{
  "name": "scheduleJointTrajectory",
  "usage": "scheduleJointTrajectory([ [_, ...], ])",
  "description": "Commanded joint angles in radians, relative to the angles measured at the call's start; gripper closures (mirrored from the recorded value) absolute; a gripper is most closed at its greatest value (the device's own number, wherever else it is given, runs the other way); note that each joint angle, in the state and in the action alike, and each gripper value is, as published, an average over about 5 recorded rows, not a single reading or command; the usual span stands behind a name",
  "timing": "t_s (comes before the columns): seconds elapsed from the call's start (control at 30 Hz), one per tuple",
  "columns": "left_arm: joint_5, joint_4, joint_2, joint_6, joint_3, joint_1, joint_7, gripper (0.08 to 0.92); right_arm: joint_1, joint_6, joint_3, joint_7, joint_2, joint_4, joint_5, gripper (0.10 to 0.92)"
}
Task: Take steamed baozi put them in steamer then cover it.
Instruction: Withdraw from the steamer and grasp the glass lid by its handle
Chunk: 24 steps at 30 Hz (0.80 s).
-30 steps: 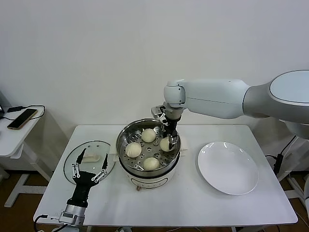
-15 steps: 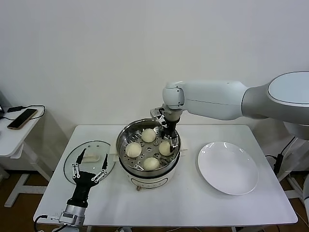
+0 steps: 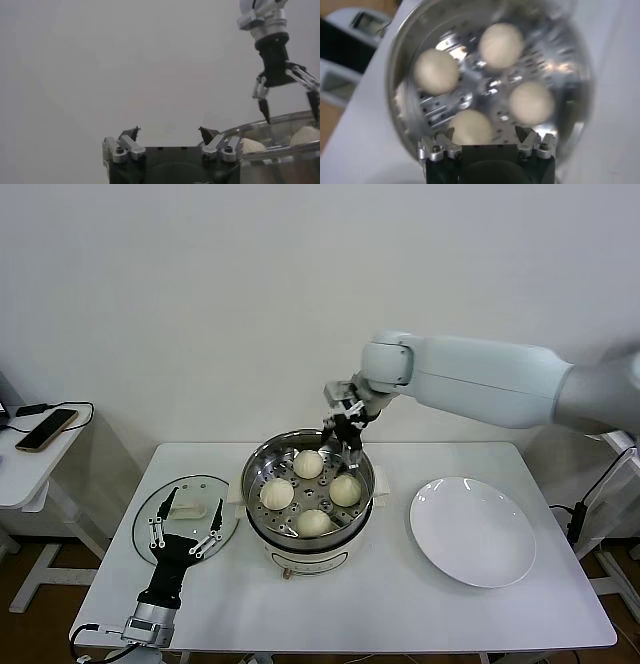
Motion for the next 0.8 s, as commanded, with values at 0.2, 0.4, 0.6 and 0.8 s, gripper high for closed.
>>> scheduleJointTrajectory([
  [0.2,0.350,0.031,0.026,0.092,0.010,-0.112,-0.101,0.177,-0.581,0.269,0.673,1.347,-0.396,0.238,0.012,0.203],
  [0.4,0.522,0.081,0.031,0.126,0.010,-0.146,-0.113,0.177,-1.072,0.364,1.160,1.405,-0.437,0.279,-0.070,0.203],
  [0.6,0.673,0.124,0.031,0.122,-0.005,-0.160,-0.113,0.177,-1.506,0.420,1.595,1.346,-0.331,0.311,-0.177,0.203],
  [0.8,0.884,0.185,0.035,0.150,-0.038,-0.179,-0.116,0.177,-1.774,0.479,1.843,1.277,-0.137,0.303,-0.281,0.203],
])
